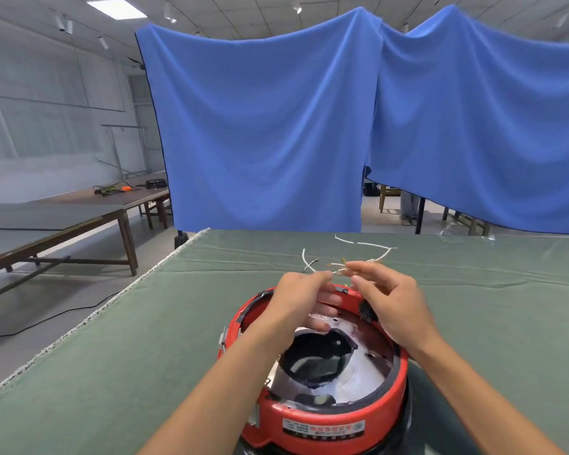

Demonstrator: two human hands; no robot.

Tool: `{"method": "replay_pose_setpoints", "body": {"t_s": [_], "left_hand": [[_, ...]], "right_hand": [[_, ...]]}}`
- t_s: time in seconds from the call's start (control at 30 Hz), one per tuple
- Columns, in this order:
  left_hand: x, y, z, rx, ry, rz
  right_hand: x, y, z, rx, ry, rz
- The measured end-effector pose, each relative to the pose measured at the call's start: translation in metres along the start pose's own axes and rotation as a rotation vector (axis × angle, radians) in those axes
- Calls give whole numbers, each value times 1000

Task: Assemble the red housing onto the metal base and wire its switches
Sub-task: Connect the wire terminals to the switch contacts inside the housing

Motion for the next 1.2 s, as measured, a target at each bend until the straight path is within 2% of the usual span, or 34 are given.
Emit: {"method": "replay_pose_setpoints", "body": {"t_s": [0.1,0.3,0.5,0.6,0.77,0.93,1.0,1.07,1.2], "left_hand": [[-1,-3,2,-25,-9,-205],[-1,-12,-4,120,-18,-307],[2,-18,-9,209,-44,-474],[3,-19,-9,188,-77,-554],[1,-19,-7,223,-70,-471],[1,-24,-7,312,-20,-514],[2,-24,-8,327,0,-517],[3,-23,-8,324,14,-525],[5,-23,-11,280,16,-590]], "right_hand": [[-4,1,-1,-100,-47,-111],[-9,-1,-3,-185,-97,-250],[-6,-1,-4,22,-13,-92],[-1,1,-3,14,25,-119],[-2,1,-3,-3,30,-137],[-4,-7,-2,145,10,-257],[-2,-7,-1,115,-7,-367],[1,-5,0,16,15,-449],[0,-5,0,-71,42,-329]]}}
Point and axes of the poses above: each hand's wrist, its own z-axis towards the middle knuckle, its own y-axis out of the palm, x = y × z, the point moved 1 cm from there along z, towards the middle knuckle, and after that the axes turned 4 degrees about -z, right-handed, at the moved point
